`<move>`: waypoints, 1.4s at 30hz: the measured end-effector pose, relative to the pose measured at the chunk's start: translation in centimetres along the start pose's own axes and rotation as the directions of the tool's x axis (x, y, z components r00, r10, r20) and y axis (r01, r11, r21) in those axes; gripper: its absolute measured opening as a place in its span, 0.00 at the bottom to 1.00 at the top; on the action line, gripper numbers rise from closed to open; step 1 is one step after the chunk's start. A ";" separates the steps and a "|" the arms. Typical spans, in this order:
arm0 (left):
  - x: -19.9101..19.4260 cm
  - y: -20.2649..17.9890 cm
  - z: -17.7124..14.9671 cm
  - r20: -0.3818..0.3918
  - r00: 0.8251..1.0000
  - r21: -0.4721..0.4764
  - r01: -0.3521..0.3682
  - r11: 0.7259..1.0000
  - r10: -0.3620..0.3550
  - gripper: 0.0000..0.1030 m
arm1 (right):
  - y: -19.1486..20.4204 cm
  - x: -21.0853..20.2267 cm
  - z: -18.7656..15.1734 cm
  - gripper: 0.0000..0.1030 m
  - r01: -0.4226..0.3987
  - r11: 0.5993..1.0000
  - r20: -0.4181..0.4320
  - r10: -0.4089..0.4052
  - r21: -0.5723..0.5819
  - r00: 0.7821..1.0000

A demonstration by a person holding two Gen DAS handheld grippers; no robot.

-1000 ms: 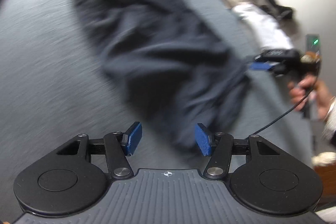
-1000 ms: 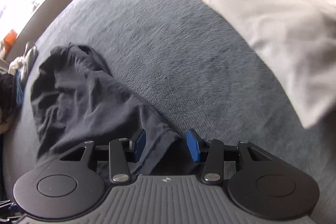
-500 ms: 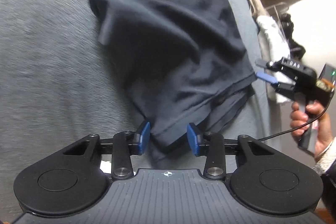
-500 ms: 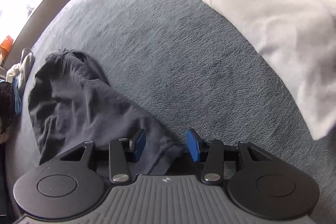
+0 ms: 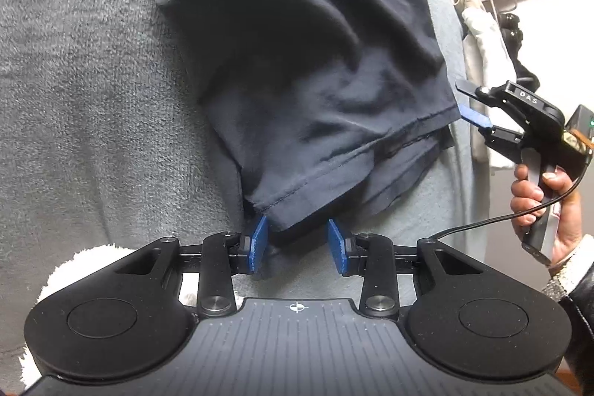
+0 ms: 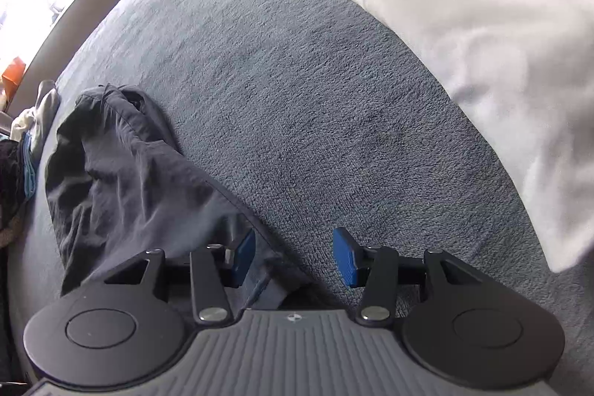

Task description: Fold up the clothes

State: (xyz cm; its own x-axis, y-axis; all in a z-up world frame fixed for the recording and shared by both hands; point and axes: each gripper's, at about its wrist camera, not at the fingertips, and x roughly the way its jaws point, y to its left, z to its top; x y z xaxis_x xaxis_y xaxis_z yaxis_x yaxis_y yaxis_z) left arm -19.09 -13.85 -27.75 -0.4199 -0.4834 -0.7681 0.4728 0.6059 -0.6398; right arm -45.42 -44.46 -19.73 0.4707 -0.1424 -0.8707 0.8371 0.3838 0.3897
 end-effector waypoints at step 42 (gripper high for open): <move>-0.1 -0.7 0.0 -0.037 0.999 -0.072 0.012 0.997 -0.015 0.00 | 4.0 -3.5 -2.0 0.02 0.056 0.932 -0.036 -0.073 -0.357 0.997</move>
